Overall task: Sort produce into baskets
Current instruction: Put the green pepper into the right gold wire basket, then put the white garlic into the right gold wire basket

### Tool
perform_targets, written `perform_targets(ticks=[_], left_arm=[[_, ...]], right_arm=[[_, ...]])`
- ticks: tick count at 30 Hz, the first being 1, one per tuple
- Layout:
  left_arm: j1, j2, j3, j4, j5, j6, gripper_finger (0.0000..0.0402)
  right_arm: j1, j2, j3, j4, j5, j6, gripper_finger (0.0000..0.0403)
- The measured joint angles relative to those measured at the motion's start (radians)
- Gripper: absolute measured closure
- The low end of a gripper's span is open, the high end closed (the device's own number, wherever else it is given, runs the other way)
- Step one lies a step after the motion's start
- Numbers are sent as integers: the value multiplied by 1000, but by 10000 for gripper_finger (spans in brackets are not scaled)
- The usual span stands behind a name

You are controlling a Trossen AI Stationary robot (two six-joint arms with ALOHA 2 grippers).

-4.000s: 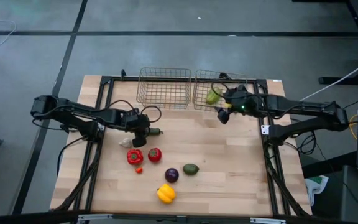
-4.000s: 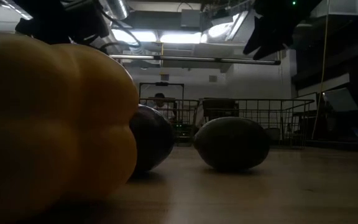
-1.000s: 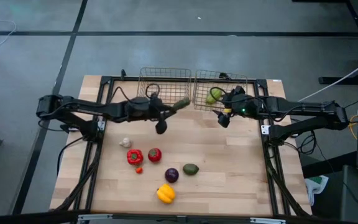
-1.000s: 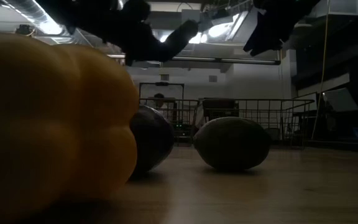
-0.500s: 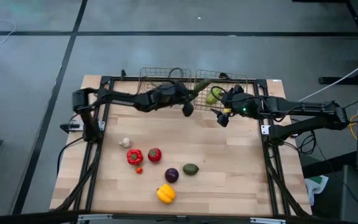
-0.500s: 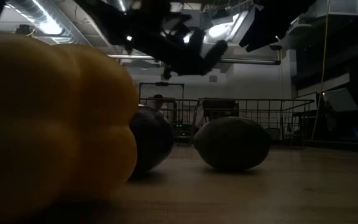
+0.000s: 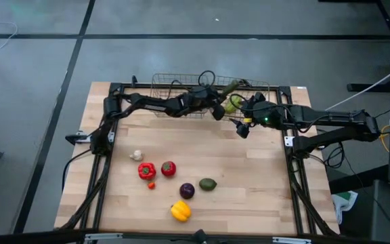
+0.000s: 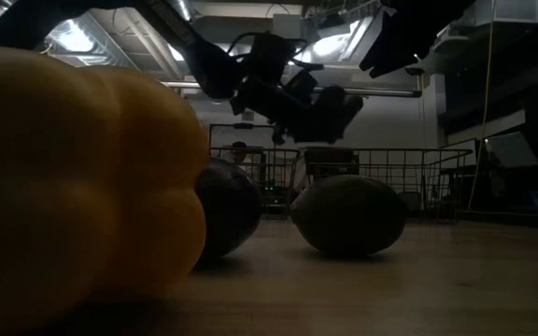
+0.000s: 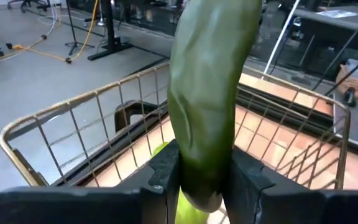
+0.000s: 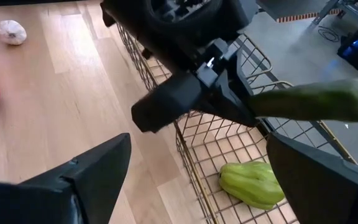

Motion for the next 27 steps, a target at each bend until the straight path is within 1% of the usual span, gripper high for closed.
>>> perform_targets(ticks=[3, 10, 13, 19, 27], left_arm=[[-3, 6, 6, -18, -11, 0, 296], [-2, 6, 6, -78, -12, -20, 227], [-2, 6, 6, -77, -6, -42, 207], [-2, 0, 6, -76, 1, -40, 197], [-9, -58, 6, -86, 6, 62, 196]], right_arm=[[0, 0, 0, 0, 0, 0, 29], [0, 0, 0, 0, 0, 0, 29], [0, 0, 0, 0, 0, 0, 29], [0, 0, 0, 0, 0, 1, 29], [0, 0, 0, -2, 0, 1, 29]])
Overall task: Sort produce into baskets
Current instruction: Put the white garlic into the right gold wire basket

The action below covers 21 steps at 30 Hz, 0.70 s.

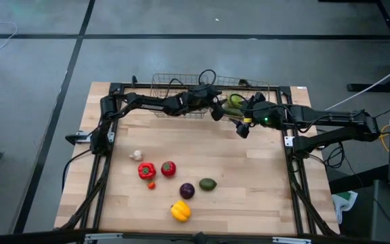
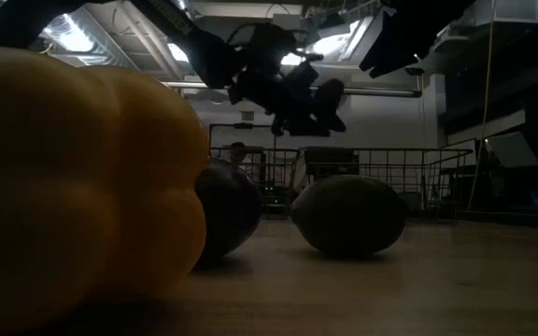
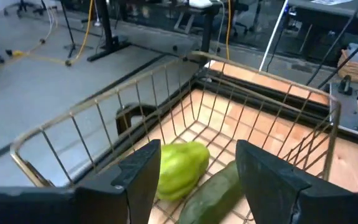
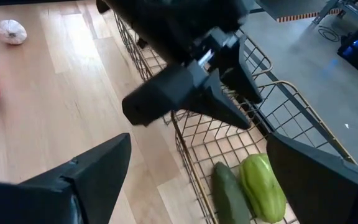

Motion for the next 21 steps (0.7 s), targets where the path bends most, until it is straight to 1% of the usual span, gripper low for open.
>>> perform_targets(ticks=[3, 7, 16, 21], left_arm=[[-8, -49, 0, -58, 1, 38, 196], [-24, -139, 0, -227, 2, 87, 196], [-106, -385, 0, -742, 1, 163, 196], [-187, -504, 0, -1047, 2, 128, 196]], right_arm=[[0, 0, 0, 0, 0, 0, 29], [0, 0, 0, 0, 0, 0, 29], [0, 0, 0, 2, 0, 0, 29], [0, 0, 0, 0, 0, 0, 29]])
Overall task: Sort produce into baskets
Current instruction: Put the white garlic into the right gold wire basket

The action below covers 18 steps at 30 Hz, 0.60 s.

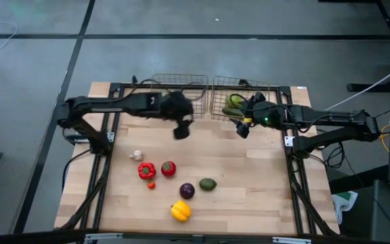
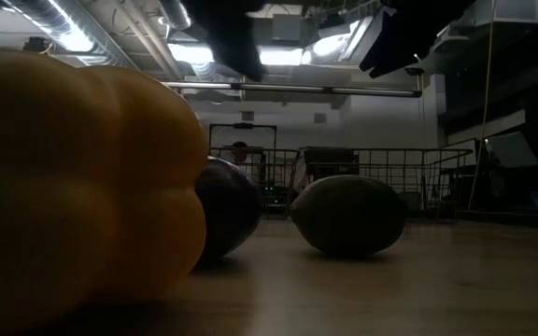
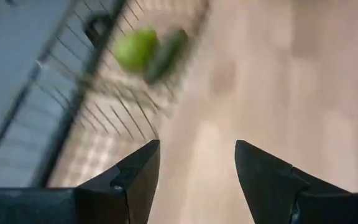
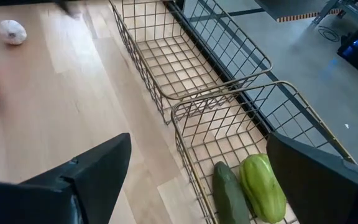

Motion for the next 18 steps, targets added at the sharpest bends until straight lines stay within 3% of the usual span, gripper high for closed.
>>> perform_targets(ticks=[11, 18], left_arm=[[-209, -67, -1, -471, 2, -271, 196], [-330, -72, -50, -484, 3, -373, 196]], right_arm=[[0, 0, 0, 2, 0, 0, 29], [0, 0, 0, 2, -129, 1, 29]])
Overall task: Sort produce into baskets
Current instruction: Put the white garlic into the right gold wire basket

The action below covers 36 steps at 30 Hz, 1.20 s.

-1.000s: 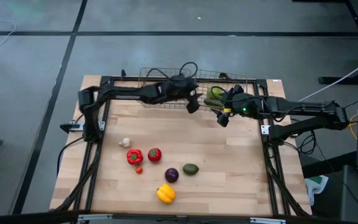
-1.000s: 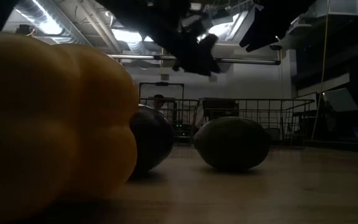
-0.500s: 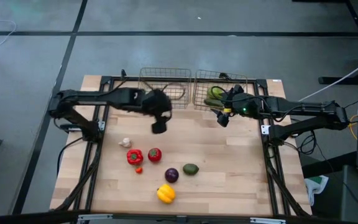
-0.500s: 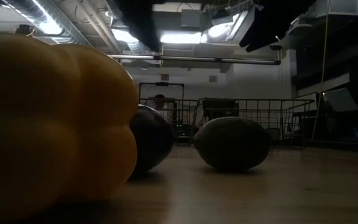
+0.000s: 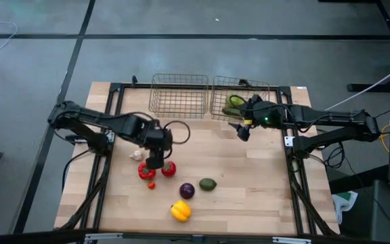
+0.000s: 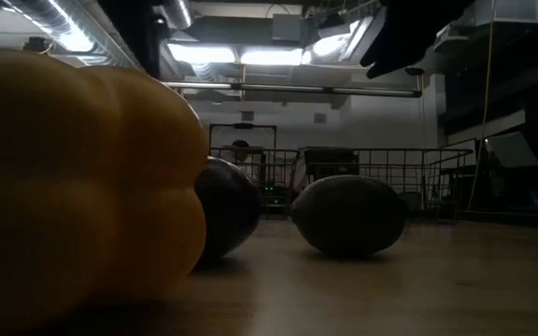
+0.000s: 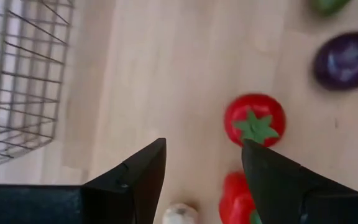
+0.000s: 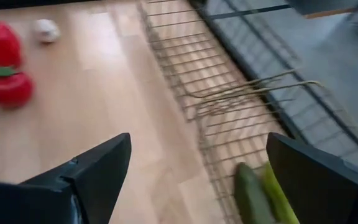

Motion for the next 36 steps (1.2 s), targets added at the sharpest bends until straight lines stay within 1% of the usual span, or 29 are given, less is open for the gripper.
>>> perform_targets(ticks=[4, 7, 13, 15, 18, 24, 30, 36], left_arm=[[-52, 1, -47, -9, 0, -63, 196], [-80, 0, -79, -59, 0, -103, 196], [-100, -1, -144, -221, -1, -219, 196], [-101, -3, -173, -255, 1, -242, 196], [-106, -3, -226, -287, 31, -255, 196], [-106, -3, -355, -272, 76, -231, 196], [-106, -8, -473, -170, 84, -208, 196], [-106, -19, -563, -53, 90, -202, 196]], right_arm=[[0, 0, 0, 0, -106, 0, 29], [0, 0, 0, 0, -150, -1, 29], [0, 0, 0, 0, -159, 0, 29], [0, 0, 0, 0, -159, 0, 29], [0, 0, 0, 0, -159, 0, 29], [0, 0, 0, -1, -159, 0, 29], [0, 0, 0, -1, -159, -1, 29], [0, 0, 0, -1, -159, -1, 29]])
